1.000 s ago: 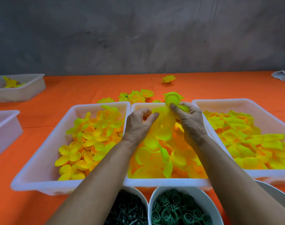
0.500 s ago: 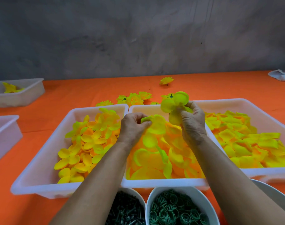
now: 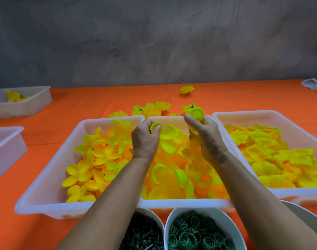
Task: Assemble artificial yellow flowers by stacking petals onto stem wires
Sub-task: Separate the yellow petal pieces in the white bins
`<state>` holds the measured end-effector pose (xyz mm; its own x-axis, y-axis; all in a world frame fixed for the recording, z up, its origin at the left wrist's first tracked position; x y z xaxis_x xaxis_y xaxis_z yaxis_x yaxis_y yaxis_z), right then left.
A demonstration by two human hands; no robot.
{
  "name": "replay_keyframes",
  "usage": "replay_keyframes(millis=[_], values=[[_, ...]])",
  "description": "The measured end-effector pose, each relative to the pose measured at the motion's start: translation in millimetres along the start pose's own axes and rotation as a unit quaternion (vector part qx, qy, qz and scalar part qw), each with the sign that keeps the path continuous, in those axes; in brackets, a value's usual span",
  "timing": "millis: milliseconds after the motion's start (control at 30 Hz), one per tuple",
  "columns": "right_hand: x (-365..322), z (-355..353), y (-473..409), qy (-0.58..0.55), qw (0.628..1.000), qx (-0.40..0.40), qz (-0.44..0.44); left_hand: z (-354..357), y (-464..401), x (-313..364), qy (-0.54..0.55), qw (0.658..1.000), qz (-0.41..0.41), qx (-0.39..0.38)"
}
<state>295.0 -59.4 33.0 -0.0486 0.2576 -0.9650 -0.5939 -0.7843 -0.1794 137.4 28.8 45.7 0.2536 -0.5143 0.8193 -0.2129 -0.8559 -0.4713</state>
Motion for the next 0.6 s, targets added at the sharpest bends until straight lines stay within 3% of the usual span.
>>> replay_keyframes(millis=[100, 300, 433, 600], values=[[2, 3, 1, 0.054, 0.998, -0.014, 0.002, -6, 1, 2, 0.011, 1.000, 0.003, 0.029], [9, -1, -4, -0.021, 0.998, 0.009, 0.061, -11, -1, -5, -0.001, 0.998, -0.017, 0.057], [11, -7, -1, 0.040, 0.997, 0.037, 0.063, -17, -1, -6, -0.005, 0.995, -0.029, 0.094], [14, -5, -4, 0.075, 0.996, 0.018, 0.053, -19, -1, -7, 0.000, 0.993, -0.039, 0.109]])
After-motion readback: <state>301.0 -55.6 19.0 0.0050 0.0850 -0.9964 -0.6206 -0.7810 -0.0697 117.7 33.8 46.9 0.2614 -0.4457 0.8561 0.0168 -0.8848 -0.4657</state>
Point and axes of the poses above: each hand's wrist, its own y-axis away from the middle knuckle, its own z-axis out of the palm, x = y × z, the point moved 8 cm from there along -y, towards the middle knuckle, and after that the axes turned 1 degree about z, right-handed, at the moved point
